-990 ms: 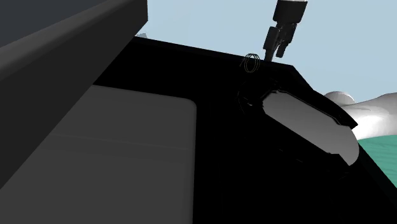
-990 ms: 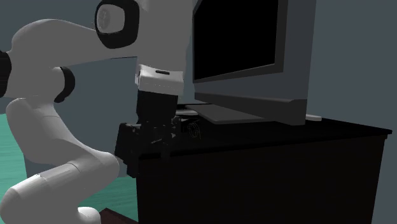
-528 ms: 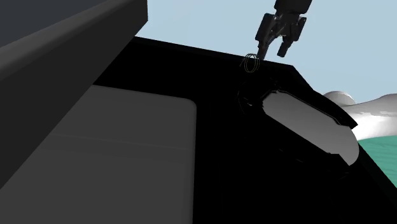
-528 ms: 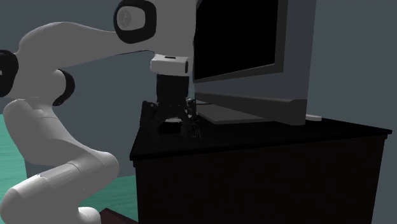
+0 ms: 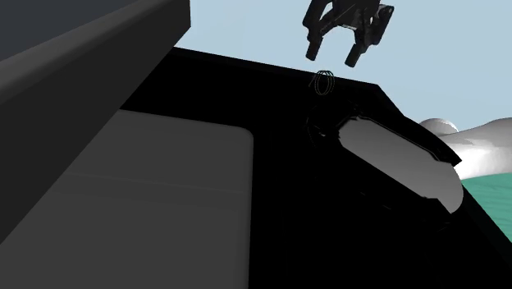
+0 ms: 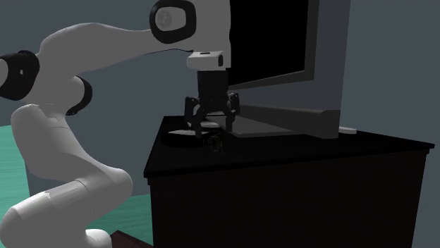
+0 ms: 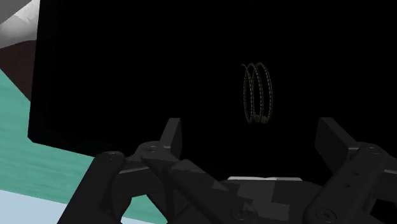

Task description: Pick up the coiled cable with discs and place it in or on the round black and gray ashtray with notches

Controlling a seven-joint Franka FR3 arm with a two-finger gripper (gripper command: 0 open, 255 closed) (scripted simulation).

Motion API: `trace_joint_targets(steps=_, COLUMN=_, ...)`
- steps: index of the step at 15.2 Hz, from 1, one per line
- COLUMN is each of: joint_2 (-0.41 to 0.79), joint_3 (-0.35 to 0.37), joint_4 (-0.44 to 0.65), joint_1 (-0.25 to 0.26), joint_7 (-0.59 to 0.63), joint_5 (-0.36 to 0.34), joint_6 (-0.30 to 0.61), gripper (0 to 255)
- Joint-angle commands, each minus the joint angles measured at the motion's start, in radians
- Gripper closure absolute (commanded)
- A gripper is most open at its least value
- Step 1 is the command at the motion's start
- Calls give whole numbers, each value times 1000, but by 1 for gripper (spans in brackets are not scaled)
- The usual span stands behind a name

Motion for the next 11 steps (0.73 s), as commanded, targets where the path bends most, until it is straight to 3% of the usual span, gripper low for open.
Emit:
trace_joint_targets(steps=1, joint_2=-4, joint_3=11, joint_4=-18, joint_1=-2, joint_7=13, joint_5=10, joint_6=20, gripper=0)
trace_joint_targets(steps=6, joint_2=-31, joint_3=31, joint_4=-106, joint_1=6, joint_7=6, joint_5=27, joint_6=84, gripper=0)
trace_joint_targets(steps=11, joint_2=-31, joint_3=31, joint_4=-106, joint_1=6, joint_7=6, joint_5=27, joint_6=84, gripper=0)
